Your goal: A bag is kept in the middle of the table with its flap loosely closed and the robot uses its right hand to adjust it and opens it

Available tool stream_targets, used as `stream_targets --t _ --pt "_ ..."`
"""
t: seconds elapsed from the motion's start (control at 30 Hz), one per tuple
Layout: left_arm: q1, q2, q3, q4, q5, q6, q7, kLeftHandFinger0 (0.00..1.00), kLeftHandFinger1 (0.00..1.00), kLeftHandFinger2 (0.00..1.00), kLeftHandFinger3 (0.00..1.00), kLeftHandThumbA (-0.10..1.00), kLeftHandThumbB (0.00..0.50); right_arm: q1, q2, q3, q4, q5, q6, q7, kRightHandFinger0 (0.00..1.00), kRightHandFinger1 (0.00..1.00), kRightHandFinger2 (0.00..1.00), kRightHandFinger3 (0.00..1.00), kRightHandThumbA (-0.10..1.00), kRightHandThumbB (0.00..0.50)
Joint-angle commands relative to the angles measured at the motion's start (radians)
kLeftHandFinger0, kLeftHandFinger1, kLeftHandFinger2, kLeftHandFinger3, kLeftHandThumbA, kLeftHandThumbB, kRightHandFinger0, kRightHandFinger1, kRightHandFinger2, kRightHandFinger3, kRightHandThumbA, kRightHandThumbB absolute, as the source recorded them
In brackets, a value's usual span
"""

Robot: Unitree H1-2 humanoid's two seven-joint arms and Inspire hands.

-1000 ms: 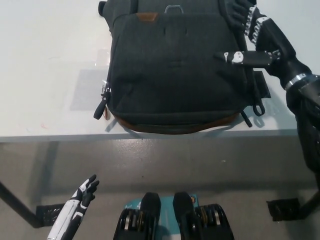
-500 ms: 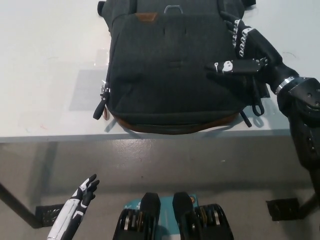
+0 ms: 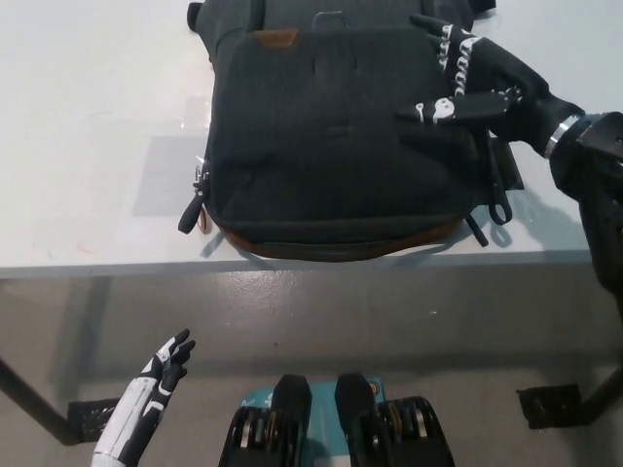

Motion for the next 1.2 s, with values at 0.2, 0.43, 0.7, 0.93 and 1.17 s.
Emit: stream_targets --t 0.2,0.43,0.7,0.93,1.17 --pt "-0.017 0.016 0.0 -0.016 -0.004 -0.027 -0.023 1.0 1.0 1.0 1.0 1.0 0.267 -0.091 0.024 -0.004 -0.015 -0.027 0.127 -0.058 0.0 0.31 0.63 0.73 -0.1 0.258" --pt "-0.025 0.02 0.005 -0.022 -0.011 -0.019 -0.032 1.0 1.0 1.0 1.0 1.0 0.251 -0.087 0.034 -0.003 -0.01 -0.069 0.1 -0.109 0.0 0.35 0.65 0.79 -0.1 0.135" --pt "-0.036 0.019 0.008 -0.015 -0.002 -0.017 -0.03 1.0 1.0 1.0 1.0 1.0 0.263 -0.085 0.031 -0.003 -0.003 -0.094 0.067 -0.133 0.0 0.38 0.66 0.75 -0.1 0.129" --pt "-0.041 0.022 0.002 -0.024 0.005 -0.011 -0.036 1.0 1.0 1.0 1.0 1.0 0.25 0.028 0.04 -0.014 -0.209 -0.142 -0.001 -0.193 0.03 0.47 0.77 0.74 -0.1 0.109" --pt "-0.049 0.026 0.005 -0.016 0.003 -0.013 -0.038 1.0 1.0 1.0 1.0 1.0 0.256 0.226 0.074 0.046 -0.625 -0.349 -0.213 -0.305 0.0 0.33 0.59 0.81 -0.1 0.101"
